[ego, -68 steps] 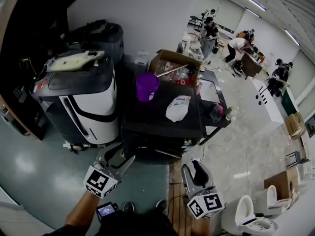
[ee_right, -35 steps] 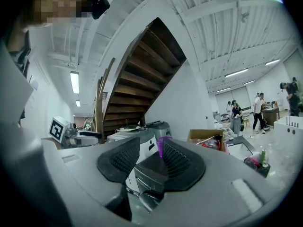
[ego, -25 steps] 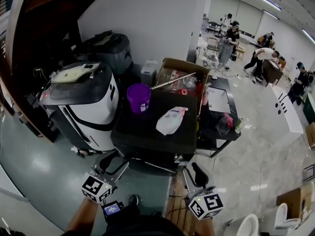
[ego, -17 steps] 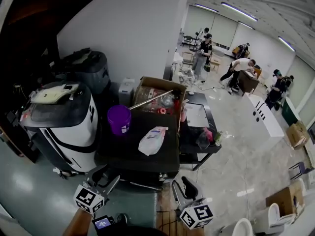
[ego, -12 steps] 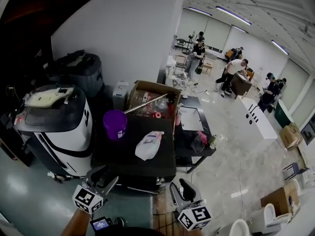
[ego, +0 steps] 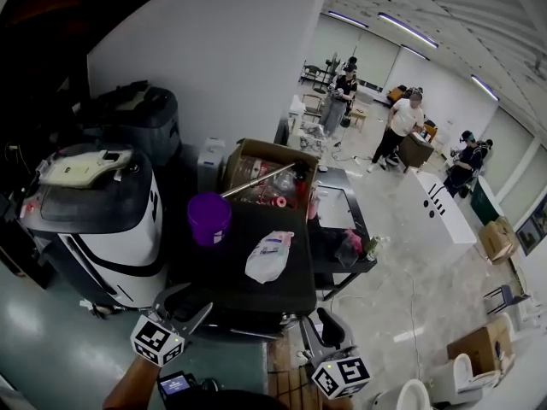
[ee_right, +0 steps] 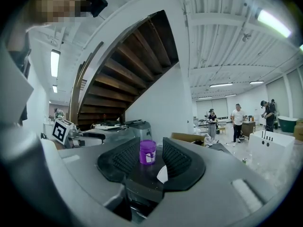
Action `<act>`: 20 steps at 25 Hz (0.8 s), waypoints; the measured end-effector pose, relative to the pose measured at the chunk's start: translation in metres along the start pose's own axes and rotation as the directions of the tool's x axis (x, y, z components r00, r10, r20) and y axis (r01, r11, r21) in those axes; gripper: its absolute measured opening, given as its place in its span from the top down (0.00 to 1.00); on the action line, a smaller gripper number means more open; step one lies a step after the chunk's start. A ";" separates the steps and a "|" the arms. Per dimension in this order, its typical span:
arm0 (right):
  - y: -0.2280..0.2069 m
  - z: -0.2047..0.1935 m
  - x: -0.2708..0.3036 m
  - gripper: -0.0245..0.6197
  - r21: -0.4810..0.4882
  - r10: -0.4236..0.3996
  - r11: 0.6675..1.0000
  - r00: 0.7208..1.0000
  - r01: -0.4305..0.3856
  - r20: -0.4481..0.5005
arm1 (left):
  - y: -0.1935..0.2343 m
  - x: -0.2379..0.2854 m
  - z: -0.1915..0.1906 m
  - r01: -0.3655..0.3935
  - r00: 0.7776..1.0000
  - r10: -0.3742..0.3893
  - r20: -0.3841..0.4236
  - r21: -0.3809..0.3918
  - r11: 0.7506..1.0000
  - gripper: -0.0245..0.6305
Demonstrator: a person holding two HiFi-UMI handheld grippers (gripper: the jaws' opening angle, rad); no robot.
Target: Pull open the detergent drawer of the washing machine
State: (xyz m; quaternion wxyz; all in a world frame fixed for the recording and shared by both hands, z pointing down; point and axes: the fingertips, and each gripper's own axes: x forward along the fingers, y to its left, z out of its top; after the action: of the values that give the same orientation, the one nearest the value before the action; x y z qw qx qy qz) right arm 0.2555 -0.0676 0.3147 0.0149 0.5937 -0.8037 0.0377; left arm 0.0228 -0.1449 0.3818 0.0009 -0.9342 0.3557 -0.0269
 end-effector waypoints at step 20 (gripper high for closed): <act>0.042 -0.005 0.084 0.73 -0.030 0.082 0.996 0.995 -0.084 -0.051 | 0.068 -0.009 -0.032 -0.063 0.998 0.062 -0.022 -0.082 0.995 0.57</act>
State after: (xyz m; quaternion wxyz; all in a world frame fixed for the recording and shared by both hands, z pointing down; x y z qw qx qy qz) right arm 0.1911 -0.1347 0.3241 0.0428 0.5584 -0.8275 0.0400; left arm -0.0312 -0.1894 0.4121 -0.0403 -0.9216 0.3855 -0.0213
